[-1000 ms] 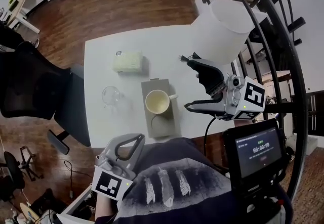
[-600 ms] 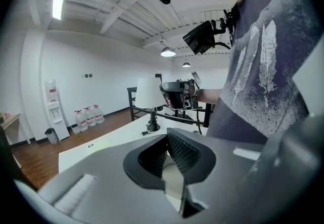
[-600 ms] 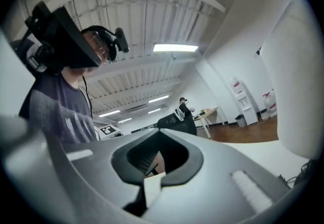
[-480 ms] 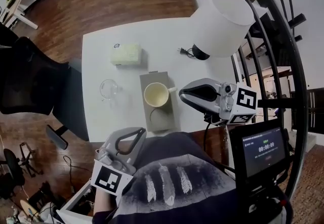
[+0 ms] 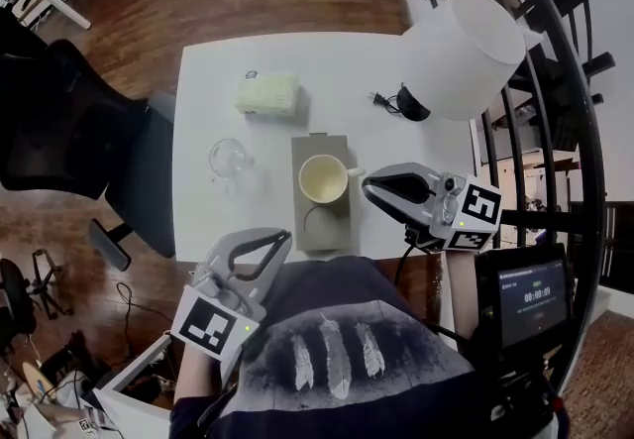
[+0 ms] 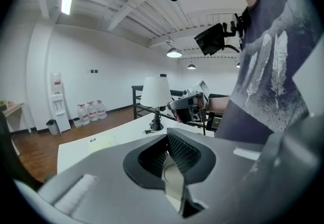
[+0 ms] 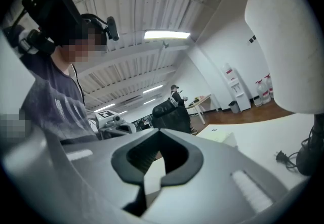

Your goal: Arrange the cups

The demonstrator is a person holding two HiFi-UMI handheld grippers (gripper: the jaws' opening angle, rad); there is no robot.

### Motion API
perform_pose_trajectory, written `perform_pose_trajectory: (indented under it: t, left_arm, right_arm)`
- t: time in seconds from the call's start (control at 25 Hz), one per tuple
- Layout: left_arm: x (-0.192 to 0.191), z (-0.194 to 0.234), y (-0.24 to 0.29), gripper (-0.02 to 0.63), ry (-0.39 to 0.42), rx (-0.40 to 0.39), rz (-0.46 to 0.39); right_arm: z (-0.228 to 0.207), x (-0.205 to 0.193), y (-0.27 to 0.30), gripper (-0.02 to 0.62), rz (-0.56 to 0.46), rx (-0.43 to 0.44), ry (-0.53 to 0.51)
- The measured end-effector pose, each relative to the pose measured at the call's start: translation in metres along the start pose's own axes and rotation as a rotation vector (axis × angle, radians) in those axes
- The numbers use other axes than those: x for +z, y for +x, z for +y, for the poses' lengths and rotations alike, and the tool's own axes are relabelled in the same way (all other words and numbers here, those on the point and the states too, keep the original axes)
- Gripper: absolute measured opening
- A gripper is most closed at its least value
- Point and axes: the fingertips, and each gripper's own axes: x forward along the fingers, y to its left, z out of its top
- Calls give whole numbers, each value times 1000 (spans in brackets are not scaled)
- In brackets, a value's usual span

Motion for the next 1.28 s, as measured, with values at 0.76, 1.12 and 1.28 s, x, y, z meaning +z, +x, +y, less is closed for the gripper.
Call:
perform_pose_trajectory:
  t: [0.76,1.12,1.28]
  left_arm:
    - [-18,66,25,15,-376,-61,52]
    - [-25,73,48,15,-427,-107,180]
    - [-24,72,49,15,-443,-120,167]
  right_arm:
    - [-6,-18,3,3,102,2,-22]
    - [-3,-26,8,3,134,31,-23]
    - [-2,-27,9,3,141,35,-23]
